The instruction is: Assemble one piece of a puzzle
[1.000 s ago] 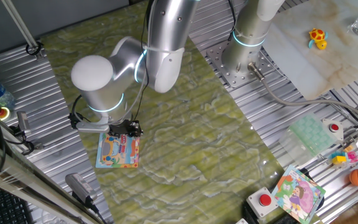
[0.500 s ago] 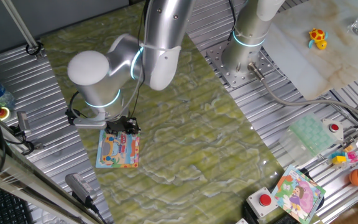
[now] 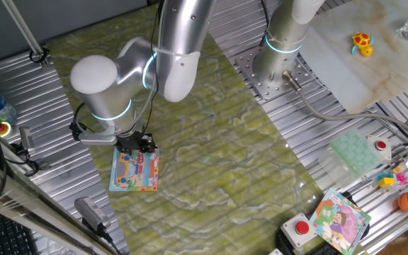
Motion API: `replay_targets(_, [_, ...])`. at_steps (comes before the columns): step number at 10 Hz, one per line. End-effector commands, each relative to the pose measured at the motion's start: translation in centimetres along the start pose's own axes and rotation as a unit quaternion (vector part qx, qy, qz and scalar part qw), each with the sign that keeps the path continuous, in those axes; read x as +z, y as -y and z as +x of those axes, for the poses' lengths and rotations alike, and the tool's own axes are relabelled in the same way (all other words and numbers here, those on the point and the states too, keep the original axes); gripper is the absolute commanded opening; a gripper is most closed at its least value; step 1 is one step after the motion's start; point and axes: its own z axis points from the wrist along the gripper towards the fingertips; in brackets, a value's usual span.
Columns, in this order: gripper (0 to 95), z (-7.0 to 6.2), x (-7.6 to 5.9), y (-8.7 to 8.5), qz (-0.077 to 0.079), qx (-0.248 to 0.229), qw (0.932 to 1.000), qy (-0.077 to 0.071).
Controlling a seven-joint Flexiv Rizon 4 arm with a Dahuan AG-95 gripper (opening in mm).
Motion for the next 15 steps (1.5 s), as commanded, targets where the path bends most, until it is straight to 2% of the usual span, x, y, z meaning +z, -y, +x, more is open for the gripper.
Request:
replay_targets(1, [76.0, -0.2, -0.4, -0.1, -0.006, -0.004, 1.0, -0.004])
replay_targets(8, [76.0, -1.6, 0.1, -1.9, -0.009, 0.015, 0.9998, -0.007])
replay_targets(15, [76.0, -1.2, 1.0, -3.0, -0.005, 0.019, 0.9998, -0.008])
